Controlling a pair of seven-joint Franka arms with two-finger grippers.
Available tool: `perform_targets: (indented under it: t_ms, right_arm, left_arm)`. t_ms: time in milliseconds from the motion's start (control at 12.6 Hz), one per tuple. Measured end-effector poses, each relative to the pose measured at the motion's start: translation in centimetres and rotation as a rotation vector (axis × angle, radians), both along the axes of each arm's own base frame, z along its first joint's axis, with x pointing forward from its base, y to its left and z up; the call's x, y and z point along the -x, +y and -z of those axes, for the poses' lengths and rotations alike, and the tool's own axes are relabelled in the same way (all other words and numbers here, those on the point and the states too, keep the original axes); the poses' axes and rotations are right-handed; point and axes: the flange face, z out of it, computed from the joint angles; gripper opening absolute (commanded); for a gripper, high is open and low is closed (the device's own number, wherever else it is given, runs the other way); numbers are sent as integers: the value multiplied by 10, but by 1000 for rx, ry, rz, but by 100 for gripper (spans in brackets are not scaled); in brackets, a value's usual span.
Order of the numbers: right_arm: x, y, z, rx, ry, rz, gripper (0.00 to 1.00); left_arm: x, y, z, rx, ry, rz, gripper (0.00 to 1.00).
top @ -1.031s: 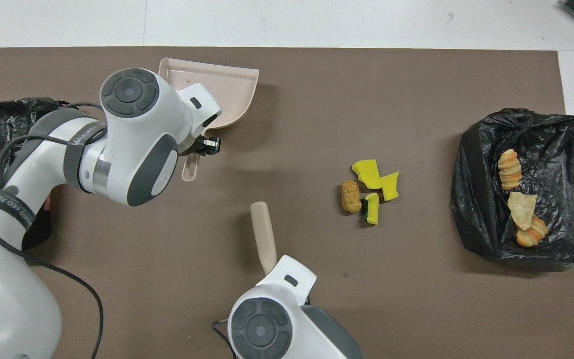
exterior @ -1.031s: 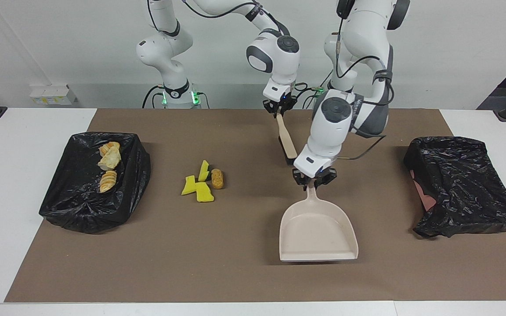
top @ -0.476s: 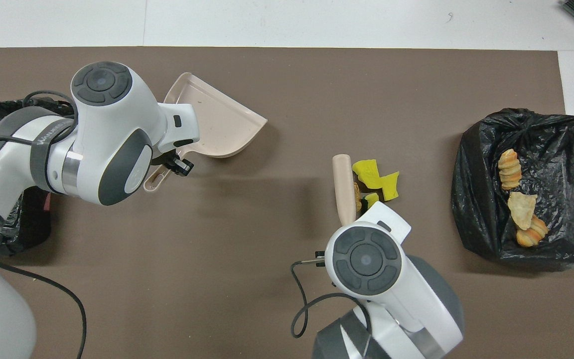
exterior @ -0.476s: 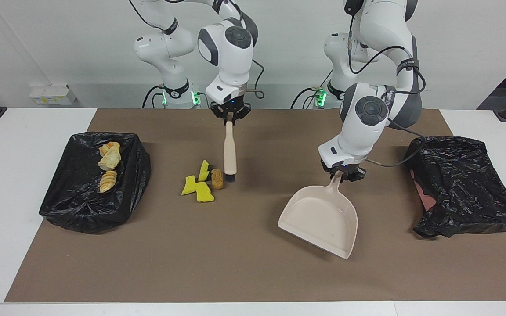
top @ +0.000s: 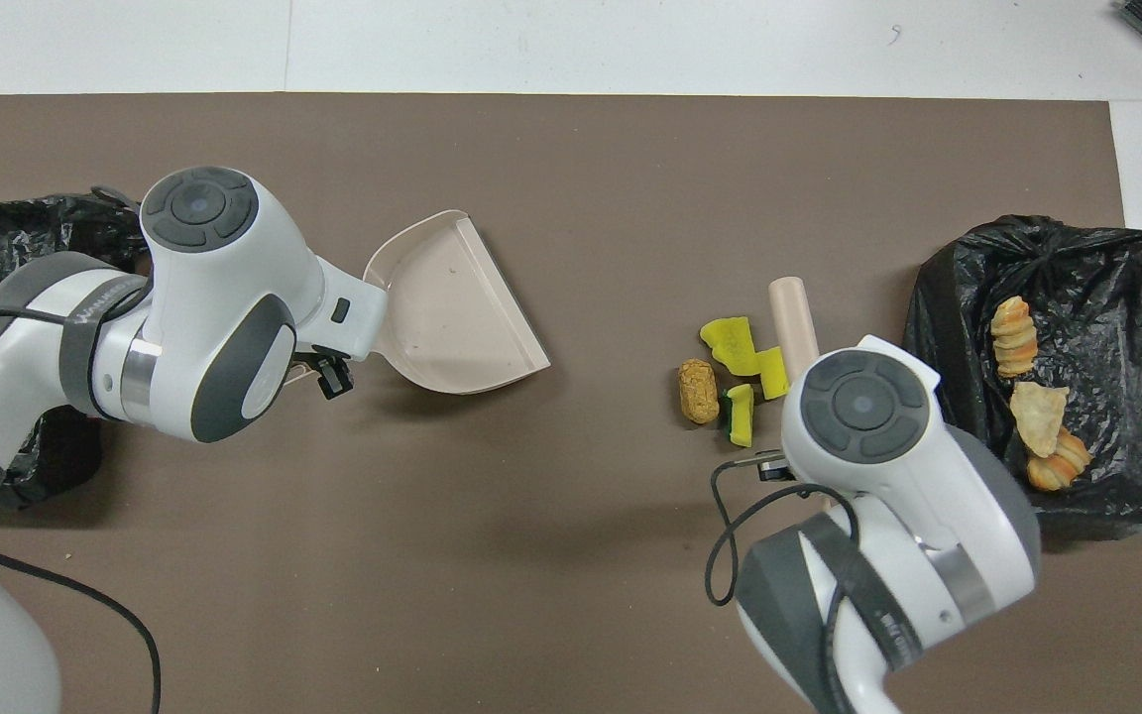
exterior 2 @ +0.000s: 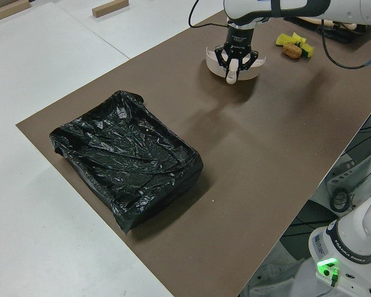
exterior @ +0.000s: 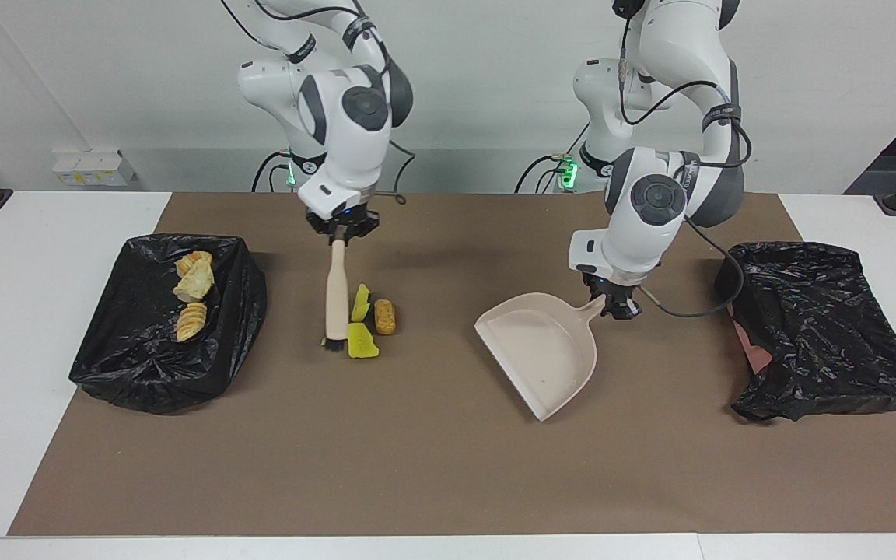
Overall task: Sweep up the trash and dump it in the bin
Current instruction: 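Move the dustpan toward the sponges while the right gripper brings the brush, then sweep the yellow sponges and pastry into the dustpan with the right gripper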
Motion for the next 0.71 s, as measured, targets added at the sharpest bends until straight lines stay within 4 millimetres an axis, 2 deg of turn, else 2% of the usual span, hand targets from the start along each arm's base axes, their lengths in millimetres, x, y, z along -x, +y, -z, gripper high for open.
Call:
perform_targets:
  t_ms: [159,238,476,714]
  right_arm:
    - [-5,-21,8,-5,38,-30,0]
    - [-6,-25,17,-7,60,-42,0]
    - [-10,-24,43,-14,96,-55,0]
    - [-16,-26,62,-26,103,-55,0]
  left_arm:
    - [10,-15,3,-18,-54,112,0]
    - [18,-29,3,-38,-65,171,0]
    - [47,-71,1,-61,-51,259,0]
    - [62,-89,8,-75,-37,234,0]
